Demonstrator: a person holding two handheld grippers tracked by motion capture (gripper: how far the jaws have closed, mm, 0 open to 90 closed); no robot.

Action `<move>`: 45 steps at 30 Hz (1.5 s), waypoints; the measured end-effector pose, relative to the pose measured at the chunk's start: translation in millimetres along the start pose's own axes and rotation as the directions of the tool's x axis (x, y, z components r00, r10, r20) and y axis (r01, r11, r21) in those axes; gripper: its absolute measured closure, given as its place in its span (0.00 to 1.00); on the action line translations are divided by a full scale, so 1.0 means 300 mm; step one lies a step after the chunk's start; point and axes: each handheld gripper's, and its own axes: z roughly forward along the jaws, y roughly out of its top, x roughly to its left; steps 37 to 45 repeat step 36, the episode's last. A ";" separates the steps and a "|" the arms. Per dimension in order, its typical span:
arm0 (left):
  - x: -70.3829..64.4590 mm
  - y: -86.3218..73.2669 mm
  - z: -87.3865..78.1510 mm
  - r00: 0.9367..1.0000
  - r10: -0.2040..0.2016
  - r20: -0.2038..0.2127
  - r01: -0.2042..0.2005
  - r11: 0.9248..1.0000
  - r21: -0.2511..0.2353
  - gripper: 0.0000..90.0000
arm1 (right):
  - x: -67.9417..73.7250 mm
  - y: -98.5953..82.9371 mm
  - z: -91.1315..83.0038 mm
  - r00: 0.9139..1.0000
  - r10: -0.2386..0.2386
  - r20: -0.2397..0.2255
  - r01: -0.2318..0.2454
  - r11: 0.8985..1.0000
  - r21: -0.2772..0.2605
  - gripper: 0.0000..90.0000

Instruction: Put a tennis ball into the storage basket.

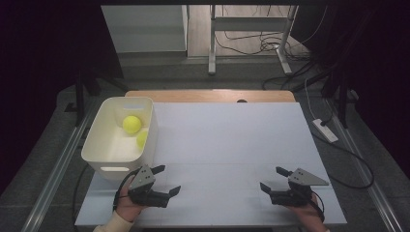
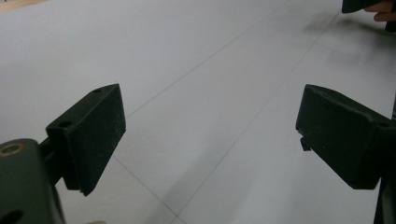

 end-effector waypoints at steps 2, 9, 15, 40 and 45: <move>0.003 -0.013 -0.007 1.000 -0.007 -0.005 0.007 1.000 0.001 0.11 | 0.000 0.000 -0.001 1.000 -0.001 0.001 0.001 1.000 0.001 0.14; 0.016 -0.039 -0.024 1.000 -0.020 -0.017 0.020 1.000 0.001 0.10 | 0.000 -0.002 -0.001 1.000 -0.004 0.001 0.004 1.000 0.005 0.14; 0.023 -0.047 -0.038 0.999 -0.024 -0.031 0.024 1.000 -0.004 0.10 | 0.001 -0.002 0.000 1.000 -0.002 0.001 0.002 1.000 0.005 0.14; 0.029 -0.039 -0.042 0.999 -0.032 -0.044 0.031 0.999 -0.020 0.11 | 0.004 -0.001 -0.003 1.000 -0.015 -0.024 0.015 1.000 -0.003 0.14; 0.029 -0.039 -0.042 0.999 -0.032 -0.044 0.031 0.999 -0.020 0.11 | 0.004 -0.001 -0.003 1.000 -0.015 -0.024 0.015 1.000 -0.003 0.14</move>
